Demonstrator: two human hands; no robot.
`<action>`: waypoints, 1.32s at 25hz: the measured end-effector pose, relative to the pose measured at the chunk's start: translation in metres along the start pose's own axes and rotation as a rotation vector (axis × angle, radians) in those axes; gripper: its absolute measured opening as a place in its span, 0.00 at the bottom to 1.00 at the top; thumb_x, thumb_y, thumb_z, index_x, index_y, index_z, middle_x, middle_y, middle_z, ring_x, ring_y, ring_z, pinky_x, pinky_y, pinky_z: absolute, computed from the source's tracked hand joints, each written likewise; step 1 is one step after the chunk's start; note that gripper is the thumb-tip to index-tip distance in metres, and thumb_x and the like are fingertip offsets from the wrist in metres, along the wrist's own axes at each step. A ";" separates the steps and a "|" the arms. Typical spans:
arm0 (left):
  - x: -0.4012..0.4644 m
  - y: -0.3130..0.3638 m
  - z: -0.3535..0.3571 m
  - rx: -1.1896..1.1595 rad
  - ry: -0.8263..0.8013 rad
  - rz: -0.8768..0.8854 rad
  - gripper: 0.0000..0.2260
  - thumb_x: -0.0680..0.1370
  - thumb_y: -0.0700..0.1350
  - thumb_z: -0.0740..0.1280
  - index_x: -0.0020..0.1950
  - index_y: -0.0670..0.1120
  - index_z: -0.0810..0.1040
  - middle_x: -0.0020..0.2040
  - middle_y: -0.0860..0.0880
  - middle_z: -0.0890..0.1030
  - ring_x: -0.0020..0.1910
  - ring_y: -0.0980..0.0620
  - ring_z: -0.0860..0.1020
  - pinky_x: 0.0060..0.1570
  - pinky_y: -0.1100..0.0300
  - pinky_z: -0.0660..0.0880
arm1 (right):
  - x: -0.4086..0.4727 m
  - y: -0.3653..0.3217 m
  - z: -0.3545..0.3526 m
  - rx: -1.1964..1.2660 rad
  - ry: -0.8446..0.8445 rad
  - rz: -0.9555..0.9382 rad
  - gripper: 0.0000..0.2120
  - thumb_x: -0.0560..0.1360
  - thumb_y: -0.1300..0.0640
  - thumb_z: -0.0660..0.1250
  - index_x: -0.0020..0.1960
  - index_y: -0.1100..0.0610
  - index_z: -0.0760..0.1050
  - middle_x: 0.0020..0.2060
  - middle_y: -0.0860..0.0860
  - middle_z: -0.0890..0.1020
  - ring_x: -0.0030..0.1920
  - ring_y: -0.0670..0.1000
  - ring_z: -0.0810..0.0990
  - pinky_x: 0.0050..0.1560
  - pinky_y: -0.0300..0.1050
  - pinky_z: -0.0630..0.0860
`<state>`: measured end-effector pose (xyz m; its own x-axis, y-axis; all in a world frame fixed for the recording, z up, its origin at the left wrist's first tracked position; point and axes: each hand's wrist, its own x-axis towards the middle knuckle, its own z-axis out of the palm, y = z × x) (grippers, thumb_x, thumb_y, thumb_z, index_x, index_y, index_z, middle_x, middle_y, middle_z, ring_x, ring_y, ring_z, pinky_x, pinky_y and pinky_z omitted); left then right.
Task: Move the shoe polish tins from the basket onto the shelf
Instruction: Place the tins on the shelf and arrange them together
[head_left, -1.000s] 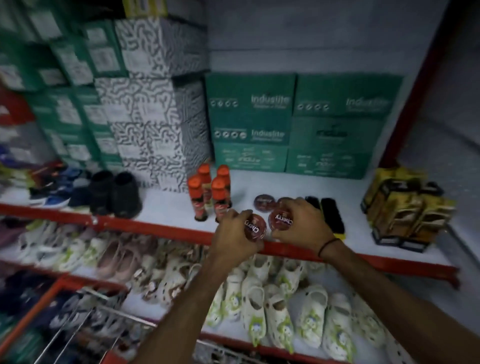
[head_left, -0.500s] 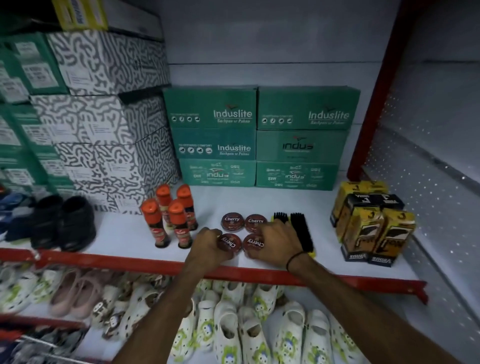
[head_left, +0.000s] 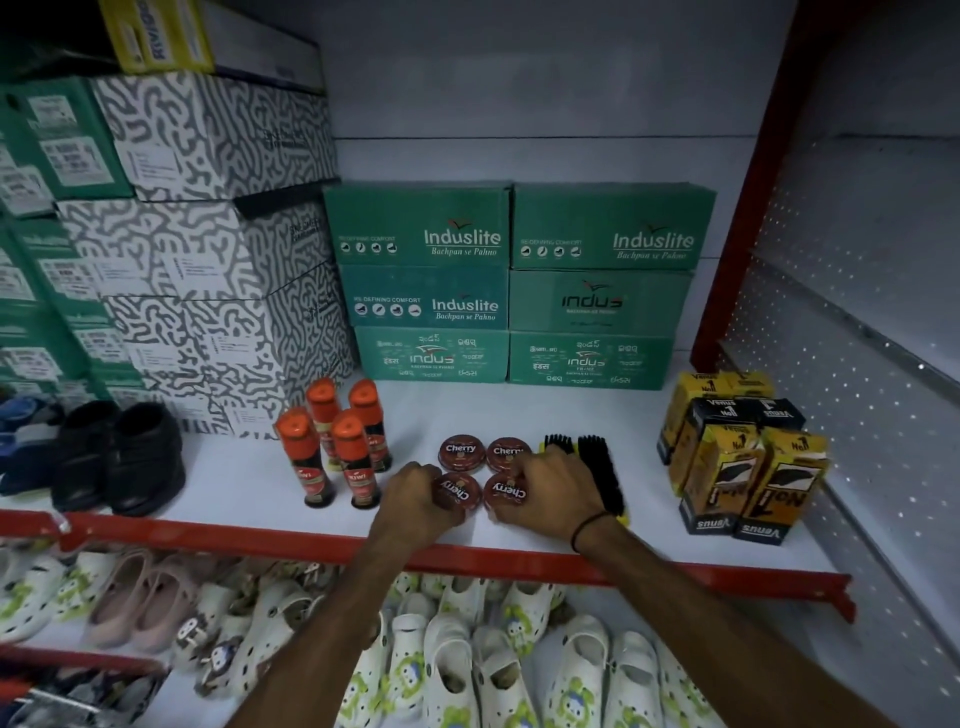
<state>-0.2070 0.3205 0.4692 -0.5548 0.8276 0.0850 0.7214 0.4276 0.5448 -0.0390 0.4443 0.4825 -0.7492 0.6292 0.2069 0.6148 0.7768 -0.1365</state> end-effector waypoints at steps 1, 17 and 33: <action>0.001 0.000 -0.001 -0.021 -0.009 0.003 0.14 0.64 0.54 0.78 0.40 0.47 0.81 0.39 0.49 0.82 0.40 0.48 0.82 0.35 0.64 0.72 | 0.001 0.003 -0.001 0.018 0.006 0.002 0.28 0.65 0.30 0.71 0.52 0.51 0.82 0.48 0.54 0.87 0.53 0.58 0.82 0.50 0.49 0.78; 0.034 0.007 -0.015 -0.074 -0.205 0.041 0.20 0.73 0.38 0.71 0.65 0.49 0.81 0.64 0.44 0.82 0.64 0.44 0.79 0.66 0.56 0.74 | 0.016 0.018 -0.011 -0.151 -0.081 -0.091 0.20 0.77 0.39 0.67 0.67 0.42 0.80 0.58 0.49 0.86 0.64 0.54 0.75 0.62 0.56 0.68; 0.032 -0.001 -0.012 -0.145 -0.186 0.056 0.18 0.75 0.40 0.72 0.65 0.44 0.80 0.65 0.43 0.81 0.62 0.46 0.81 0.65 0.56 0.76 | 0.023 0.013 -0.017 -0.142 -0.232 -0.078 0.23 0.77 0.40 0.68 0.70 0.45 0.76 0.62 0.49 0.83 0.68 0.56 0.73 0.66 0.60 0.67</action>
<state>-0.2302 0.3421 0.4816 -0.4196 0.9072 -0.0295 0.6746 0.3334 0.6586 -0.0440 0.4686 0.5021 -0.8222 0.5689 -0.0179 0.5688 0.8224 0.0119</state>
